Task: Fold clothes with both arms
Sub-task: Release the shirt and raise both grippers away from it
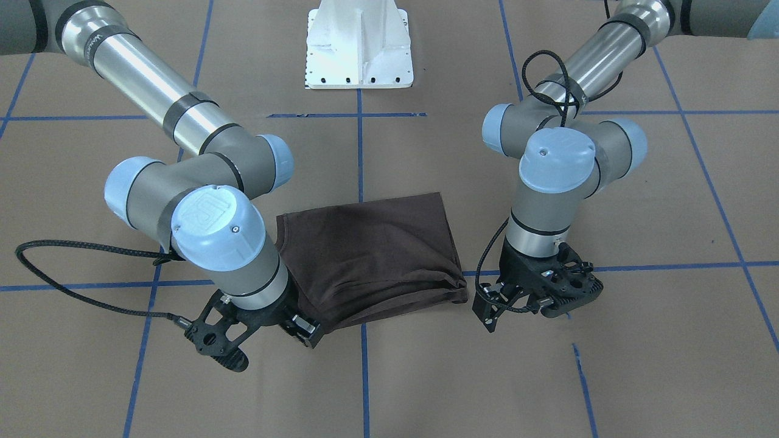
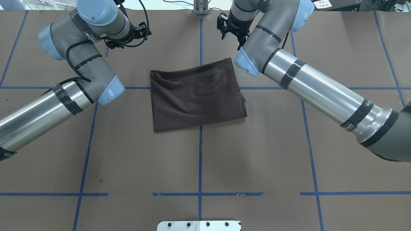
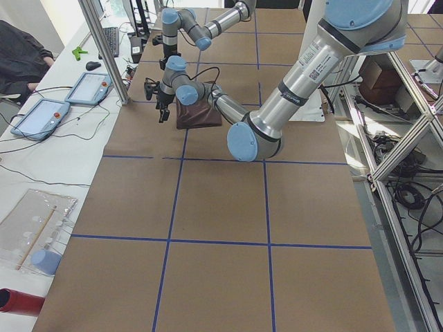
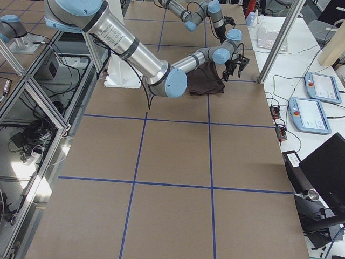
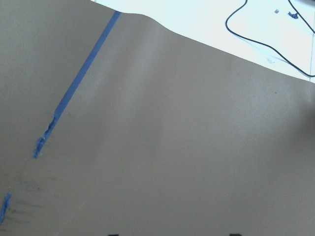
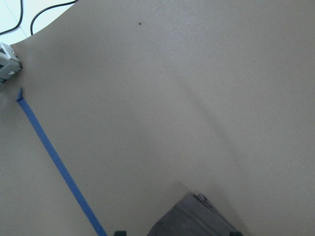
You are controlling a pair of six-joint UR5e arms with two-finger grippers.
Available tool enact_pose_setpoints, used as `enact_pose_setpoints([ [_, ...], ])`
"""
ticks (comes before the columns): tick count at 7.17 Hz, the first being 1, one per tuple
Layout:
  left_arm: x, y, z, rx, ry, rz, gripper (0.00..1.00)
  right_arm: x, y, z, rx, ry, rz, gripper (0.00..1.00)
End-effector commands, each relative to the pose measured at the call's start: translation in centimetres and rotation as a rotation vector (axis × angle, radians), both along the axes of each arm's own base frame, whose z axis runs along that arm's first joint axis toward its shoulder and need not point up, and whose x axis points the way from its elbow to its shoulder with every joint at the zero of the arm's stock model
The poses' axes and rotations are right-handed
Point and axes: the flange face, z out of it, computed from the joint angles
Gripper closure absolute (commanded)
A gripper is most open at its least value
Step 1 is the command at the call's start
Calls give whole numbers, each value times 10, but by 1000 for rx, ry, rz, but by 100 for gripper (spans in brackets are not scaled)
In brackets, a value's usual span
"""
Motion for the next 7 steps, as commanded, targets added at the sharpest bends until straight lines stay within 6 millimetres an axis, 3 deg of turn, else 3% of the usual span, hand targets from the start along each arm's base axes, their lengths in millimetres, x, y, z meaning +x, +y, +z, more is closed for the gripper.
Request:
enact_pose_setpoints([
  [1, -11, 22, 6, -6, 45, 109, 0, 10, 6, -3, 6, -10, -59, 0],
  [3, -45, 52, 15, 60, 36, 152, 0, 24, 31, -28, 64, 42, -161, 0],
  [4, -81, 55, 26, 112, 4, 193, 0, 66, 39, -9, 141, 84, -234, 0],
  [5, -130, 52, 54, 150, -28, 261, 0, 143, 47, 31, 246, 111, -284, 0],
  [6, -187, 50, 84, 206, -75, 320, 0, 224, 54, 89, 312, 93, -362, 0],
  [7, -251, 48, 127, 269, -152, 391, 0, 307, 57, 142, 368, 84, -404, 0],
])
